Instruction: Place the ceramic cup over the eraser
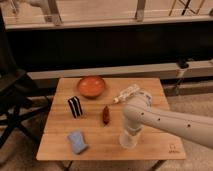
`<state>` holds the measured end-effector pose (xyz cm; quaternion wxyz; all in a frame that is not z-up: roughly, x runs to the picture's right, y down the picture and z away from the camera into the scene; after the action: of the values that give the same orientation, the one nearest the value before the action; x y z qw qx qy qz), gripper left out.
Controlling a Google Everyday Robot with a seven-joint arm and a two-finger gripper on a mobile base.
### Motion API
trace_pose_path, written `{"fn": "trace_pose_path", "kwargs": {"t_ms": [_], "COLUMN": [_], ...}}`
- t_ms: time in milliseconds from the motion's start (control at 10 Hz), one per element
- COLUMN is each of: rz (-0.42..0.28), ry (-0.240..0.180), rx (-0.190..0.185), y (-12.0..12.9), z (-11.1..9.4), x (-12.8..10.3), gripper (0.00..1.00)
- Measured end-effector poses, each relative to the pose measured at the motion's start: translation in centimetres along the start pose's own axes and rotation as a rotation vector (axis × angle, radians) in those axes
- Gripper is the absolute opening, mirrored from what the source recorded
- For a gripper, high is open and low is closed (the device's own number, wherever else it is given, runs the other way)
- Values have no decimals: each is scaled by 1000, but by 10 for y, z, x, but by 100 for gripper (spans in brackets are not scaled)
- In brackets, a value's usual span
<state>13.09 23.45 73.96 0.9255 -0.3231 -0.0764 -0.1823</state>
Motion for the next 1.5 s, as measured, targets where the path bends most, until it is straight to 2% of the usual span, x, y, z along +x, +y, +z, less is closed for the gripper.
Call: {"fn": "trace_pose_path", "kwargs": {"t_ms": [300, 1000, 1200, 1500], "rz": [-22, -47, -61, -88], "ry": [-20, -45, -53, -63], "rx": [-1, -16, -17, 2], "y": [0, -9, -13, -13], "z": [1, -7, -13, -32], "x": [0, 4, 1, -8], "gripper": [1, 0, 0, 0]}}
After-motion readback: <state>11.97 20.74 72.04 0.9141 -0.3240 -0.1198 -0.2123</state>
